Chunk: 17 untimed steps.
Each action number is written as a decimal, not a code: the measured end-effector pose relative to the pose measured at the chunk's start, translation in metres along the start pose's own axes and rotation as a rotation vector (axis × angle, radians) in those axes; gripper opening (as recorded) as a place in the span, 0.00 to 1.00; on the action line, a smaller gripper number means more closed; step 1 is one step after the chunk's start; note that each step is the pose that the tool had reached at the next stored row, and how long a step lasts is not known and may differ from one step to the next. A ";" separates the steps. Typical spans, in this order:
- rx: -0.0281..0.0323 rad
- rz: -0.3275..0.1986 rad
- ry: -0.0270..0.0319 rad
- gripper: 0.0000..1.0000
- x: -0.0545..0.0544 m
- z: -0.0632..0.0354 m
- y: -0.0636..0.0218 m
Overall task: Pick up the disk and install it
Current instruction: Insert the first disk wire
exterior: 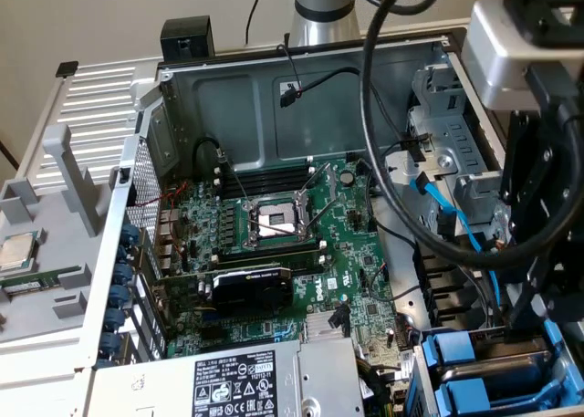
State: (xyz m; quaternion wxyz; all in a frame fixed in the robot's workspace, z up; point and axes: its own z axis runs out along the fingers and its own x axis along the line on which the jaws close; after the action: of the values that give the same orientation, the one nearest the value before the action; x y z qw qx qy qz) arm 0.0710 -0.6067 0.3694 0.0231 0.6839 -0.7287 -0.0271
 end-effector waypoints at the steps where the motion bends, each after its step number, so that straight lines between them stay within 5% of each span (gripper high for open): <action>1: 0.0000 0.000 0.0000 0.37 0.000 -0.0028 0.0002; 12: 0.0001 0.000 0.0007 0.37 0.000 -0.0282 0.0021; 17: 0.0001 0.000 0.0006 0.37 0.000 -0.0297 0.0021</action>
State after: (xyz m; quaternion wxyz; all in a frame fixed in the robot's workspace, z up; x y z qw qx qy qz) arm 0.0710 -0.6067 0.3992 0.0233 0.6838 -0.7288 -0.0269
